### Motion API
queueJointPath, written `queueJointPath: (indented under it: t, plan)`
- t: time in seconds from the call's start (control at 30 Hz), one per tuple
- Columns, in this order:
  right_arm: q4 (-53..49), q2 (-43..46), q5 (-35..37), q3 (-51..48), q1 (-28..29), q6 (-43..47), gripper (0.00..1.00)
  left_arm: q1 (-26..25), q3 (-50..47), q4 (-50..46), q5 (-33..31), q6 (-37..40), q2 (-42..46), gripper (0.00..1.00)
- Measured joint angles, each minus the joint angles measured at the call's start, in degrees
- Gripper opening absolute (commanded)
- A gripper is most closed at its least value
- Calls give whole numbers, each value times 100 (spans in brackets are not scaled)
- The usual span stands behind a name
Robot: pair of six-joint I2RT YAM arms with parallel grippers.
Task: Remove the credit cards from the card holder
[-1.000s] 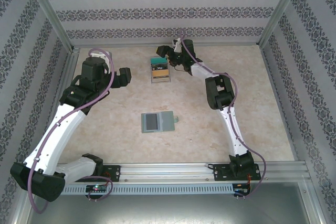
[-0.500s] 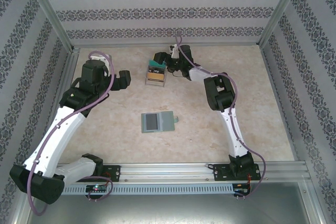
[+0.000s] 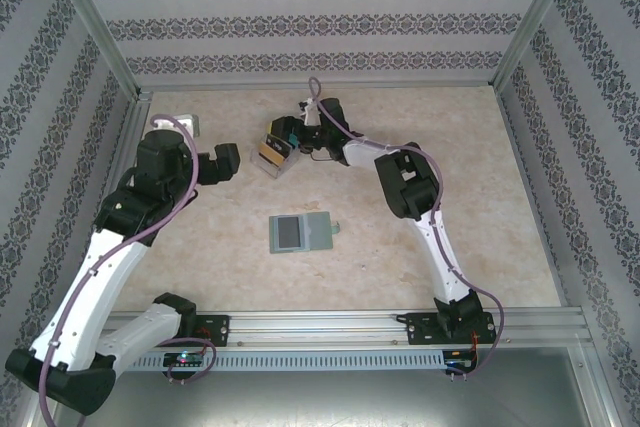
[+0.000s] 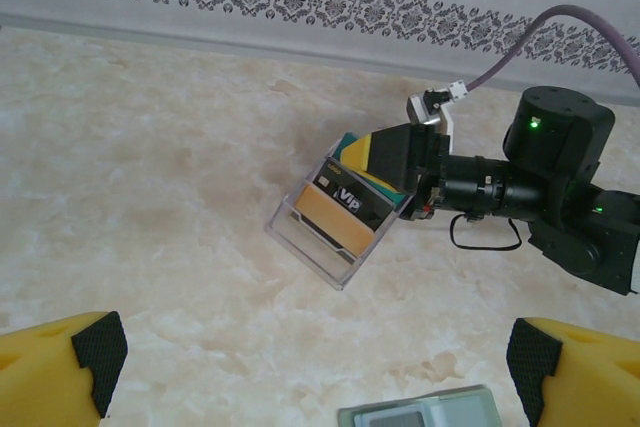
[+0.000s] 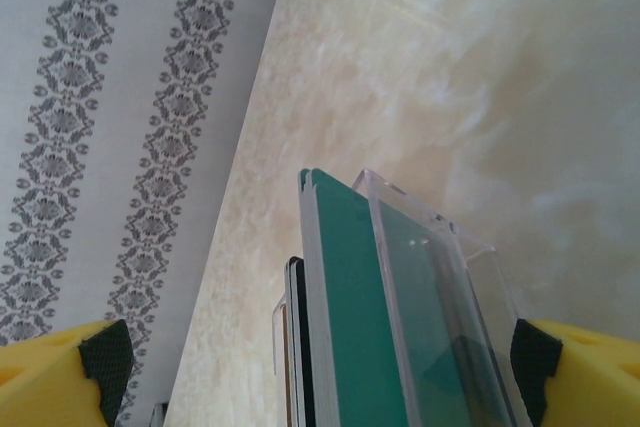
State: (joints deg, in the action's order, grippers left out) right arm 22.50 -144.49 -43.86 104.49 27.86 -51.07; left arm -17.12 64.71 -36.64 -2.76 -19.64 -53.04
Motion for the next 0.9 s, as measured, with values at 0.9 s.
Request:
queueJointPath:
  t: [0.9]
  plan:
    - [-101,-42,-352,68,839,35,98,0,-785,-505,-304,-426,837,99]
